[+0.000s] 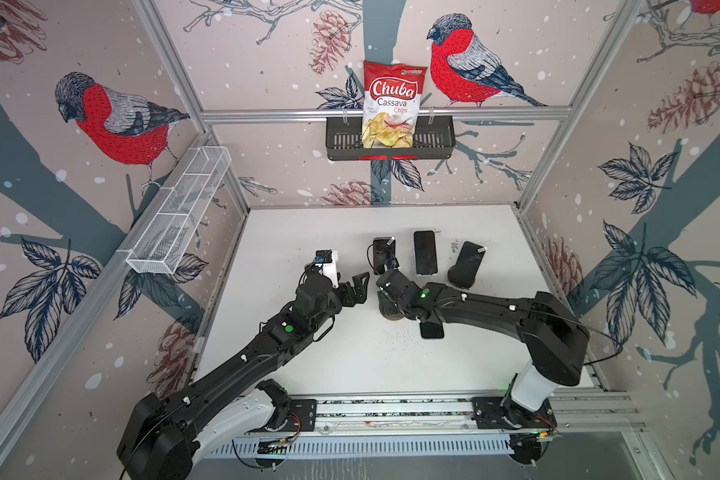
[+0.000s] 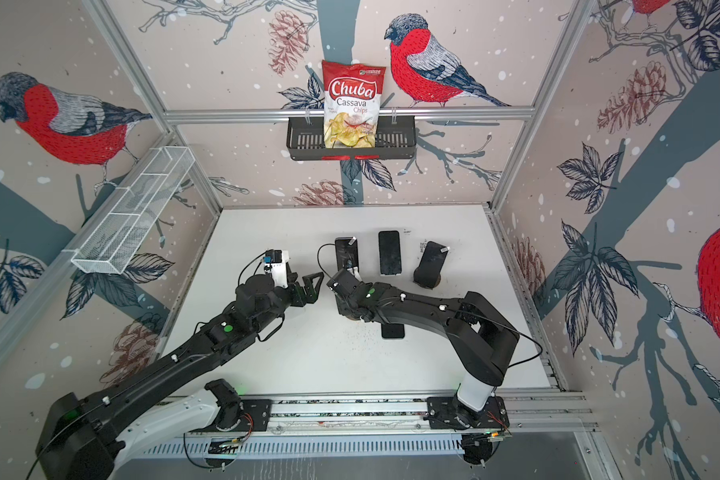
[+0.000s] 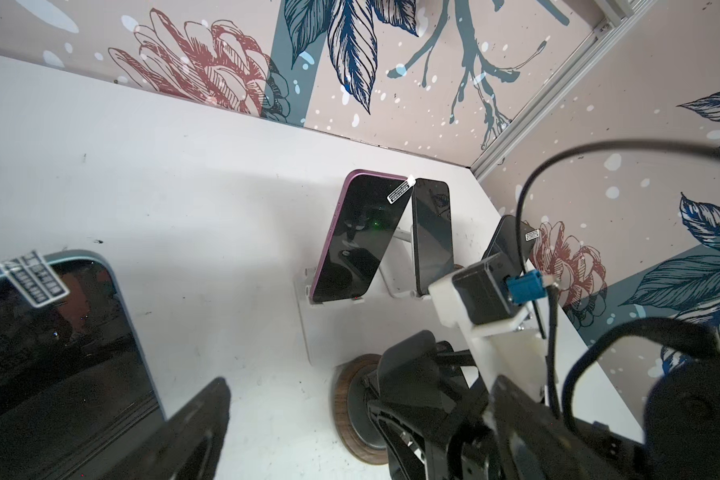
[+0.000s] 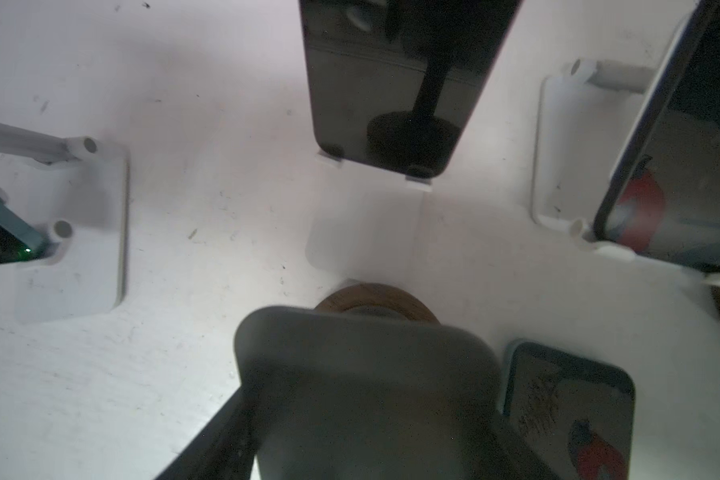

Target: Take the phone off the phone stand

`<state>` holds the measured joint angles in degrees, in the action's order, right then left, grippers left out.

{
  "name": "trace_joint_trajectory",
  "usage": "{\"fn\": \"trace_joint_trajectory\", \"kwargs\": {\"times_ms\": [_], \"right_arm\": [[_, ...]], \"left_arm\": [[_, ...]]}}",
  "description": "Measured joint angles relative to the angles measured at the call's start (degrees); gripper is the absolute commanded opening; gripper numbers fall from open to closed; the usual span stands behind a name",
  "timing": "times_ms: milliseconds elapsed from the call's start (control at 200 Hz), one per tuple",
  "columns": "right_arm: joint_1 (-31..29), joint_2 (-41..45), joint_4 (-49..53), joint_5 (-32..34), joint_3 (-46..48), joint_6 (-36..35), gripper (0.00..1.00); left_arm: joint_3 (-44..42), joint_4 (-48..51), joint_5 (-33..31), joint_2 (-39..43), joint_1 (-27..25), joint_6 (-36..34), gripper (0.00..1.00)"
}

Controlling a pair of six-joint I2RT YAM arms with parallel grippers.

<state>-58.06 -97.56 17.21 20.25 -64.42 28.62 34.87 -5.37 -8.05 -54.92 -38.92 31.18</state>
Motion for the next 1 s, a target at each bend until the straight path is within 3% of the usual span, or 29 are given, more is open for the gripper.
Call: {"fn": "trace_joint_trajectory", "kwargs": {"times_ms": [340, 996], "right_arm": [[0.0, -3.5, -0.7, -4.6, -6.2, -4.7, 0.70], [2.3, -18.3, -2.5, -10.3, -21.3, -9.0, 0.72]], "left_arm": [[0.0, 2.2, -1.6, 2.3, 0.0, -0.1, 0.97], [0.0, 6.4, -5.6, 7.6, 0.0, -0.1, 0.97]]}}
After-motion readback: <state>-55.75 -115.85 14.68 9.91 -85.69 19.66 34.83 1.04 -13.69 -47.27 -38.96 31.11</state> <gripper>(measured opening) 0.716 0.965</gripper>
